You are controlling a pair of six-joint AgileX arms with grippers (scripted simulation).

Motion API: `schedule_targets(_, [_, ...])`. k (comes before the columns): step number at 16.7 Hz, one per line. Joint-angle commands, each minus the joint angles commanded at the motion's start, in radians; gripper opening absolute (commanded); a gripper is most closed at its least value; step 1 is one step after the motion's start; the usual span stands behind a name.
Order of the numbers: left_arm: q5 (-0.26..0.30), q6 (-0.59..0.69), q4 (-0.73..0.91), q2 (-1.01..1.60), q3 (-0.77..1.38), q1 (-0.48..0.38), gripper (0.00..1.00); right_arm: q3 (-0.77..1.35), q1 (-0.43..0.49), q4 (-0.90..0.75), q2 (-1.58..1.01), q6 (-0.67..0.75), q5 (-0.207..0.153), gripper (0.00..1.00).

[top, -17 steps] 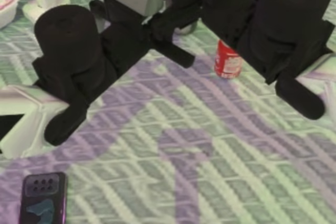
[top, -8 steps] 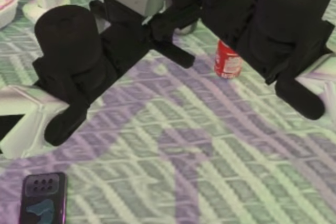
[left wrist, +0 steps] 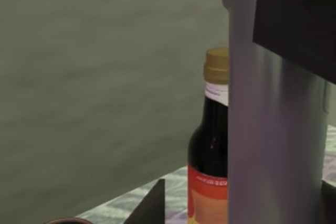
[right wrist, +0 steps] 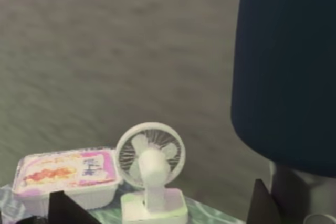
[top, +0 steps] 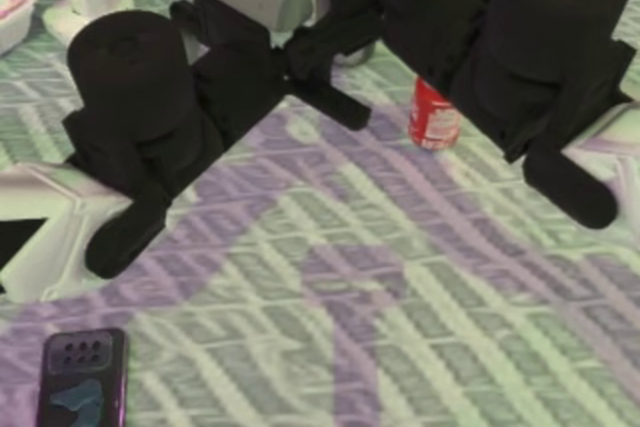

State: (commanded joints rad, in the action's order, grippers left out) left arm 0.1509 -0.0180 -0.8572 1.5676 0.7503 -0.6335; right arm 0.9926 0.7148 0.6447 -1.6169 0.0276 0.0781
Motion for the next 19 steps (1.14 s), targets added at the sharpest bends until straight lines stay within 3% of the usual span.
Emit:
schedule_targets(7, [0.000,0.000,0.000,0.000,0.000,0.000,1.00,0.000,0.000,0.000,0.000,0.000,0.000,0.00])
schedule_targets(8, [-0.037,-0.016,0.002,0.006,-0.007,0.034,1.00,0.003,-0.002,0.001,0.014,-0.011,0.013,0.00])
schedule_targets(9, [-0.036,-0.016,0.003,0.003,-0.010,0.034,1.00,0.001,-0.003,0.001,0.015,-0.011,0.011,0.00])
schedule_targets(17, [-0.011,-0.015,0.041,-0.266,-0.239,0.084,1.00,-0.104,-0.103,0.000,0.124,-0.006,-0.101,0.00])
schedule_targets(19, [-0.008,-0.015,0.044,-0.282,-0.254,0.087,1.00,-0.113,-0.112,0.000,0.132,-0.006,-0.110,0.00])
